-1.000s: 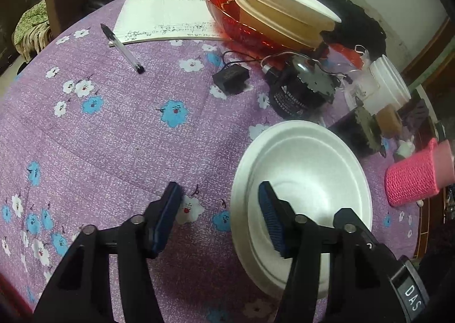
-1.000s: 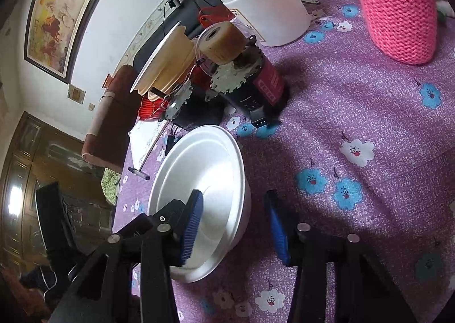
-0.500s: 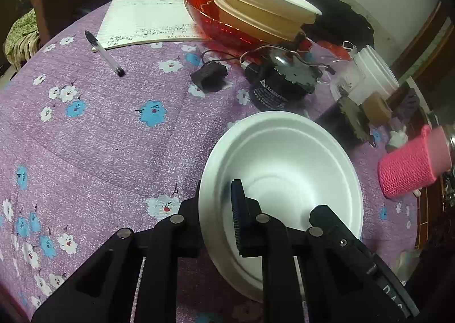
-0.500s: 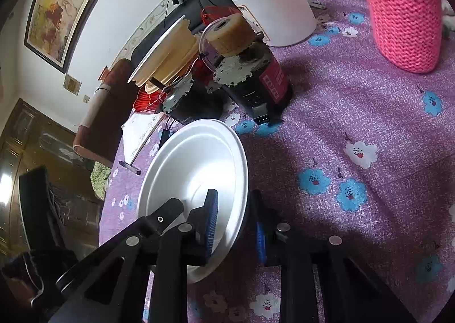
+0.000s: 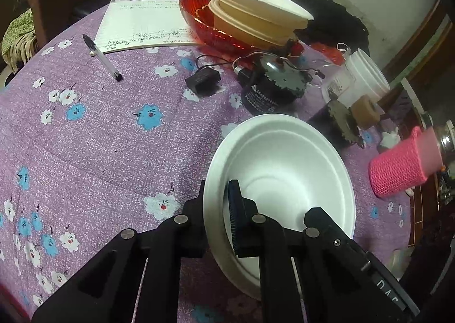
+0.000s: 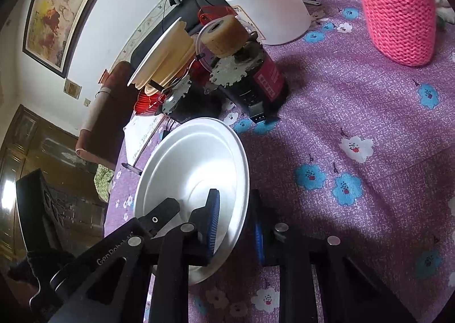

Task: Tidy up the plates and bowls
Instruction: 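Lift the white bowl and carry it over the red plate stack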

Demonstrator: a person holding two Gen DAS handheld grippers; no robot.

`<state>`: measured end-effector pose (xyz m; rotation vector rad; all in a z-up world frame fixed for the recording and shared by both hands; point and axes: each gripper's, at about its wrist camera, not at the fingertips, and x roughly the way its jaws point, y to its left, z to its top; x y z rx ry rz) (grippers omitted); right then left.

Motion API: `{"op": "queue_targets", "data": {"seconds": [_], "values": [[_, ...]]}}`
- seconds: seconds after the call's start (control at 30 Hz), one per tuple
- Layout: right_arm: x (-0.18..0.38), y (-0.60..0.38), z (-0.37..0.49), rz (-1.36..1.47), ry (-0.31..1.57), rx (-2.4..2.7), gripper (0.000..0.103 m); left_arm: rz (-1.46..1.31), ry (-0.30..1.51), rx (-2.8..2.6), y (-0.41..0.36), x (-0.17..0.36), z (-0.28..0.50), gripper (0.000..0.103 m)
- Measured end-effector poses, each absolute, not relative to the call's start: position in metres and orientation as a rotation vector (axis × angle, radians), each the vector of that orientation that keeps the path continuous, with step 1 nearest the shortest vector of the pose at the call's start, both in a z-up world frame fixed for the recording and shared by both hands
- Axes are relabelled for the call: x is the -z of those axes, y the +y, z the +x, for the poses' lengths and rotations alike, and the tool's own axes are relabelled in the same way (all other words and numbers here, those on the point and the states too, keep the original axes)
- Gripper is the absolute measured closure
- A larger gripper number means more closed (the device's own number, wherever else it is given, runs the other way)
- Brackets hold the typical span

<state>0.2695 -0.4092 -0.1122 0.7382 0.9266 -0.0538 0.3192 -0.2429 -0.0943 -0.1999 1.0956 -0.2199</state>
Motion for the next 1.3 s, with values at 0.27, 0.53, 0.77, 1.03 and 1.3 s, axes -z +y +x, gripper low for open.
{"op": "queue_targets", "data": {"seconds": [0.27, 0.53, 0.77, 1.03, 1.3], "values": [[0.097, -0.427, 0.244, 0.751, 0.899, 0.077, 0.082, -0.173, 1.098, 0.276, -0.265, 0.081, 0.299, 0.094], [0.07, -0.441, 0.189, 0.757, 0.899, 0.07, 0.081, -0.134, 1.081, 0.333, -0.267, 0.064, 0.242, 0.093], [0.051, -0.423, 0.109, 0.729, 0.875, 0.042, 0.078, -0.04, 1.003, 0.368, -0.258, 0.038, 0.16, 0.093], [0.017, -0.383, 0.02, 0.656, 0.843, -0.025, 0.078, 0.009, 0.891, 0.37, -0.218, 0.005, 0.072, 0.092], [-0.009, -0.314, -0.016, 0.591, 0.832, -0.151, 0.078, -0.025, 0.833, 0.296, -0.141, -0.014, 0.029, 0.092]]}}
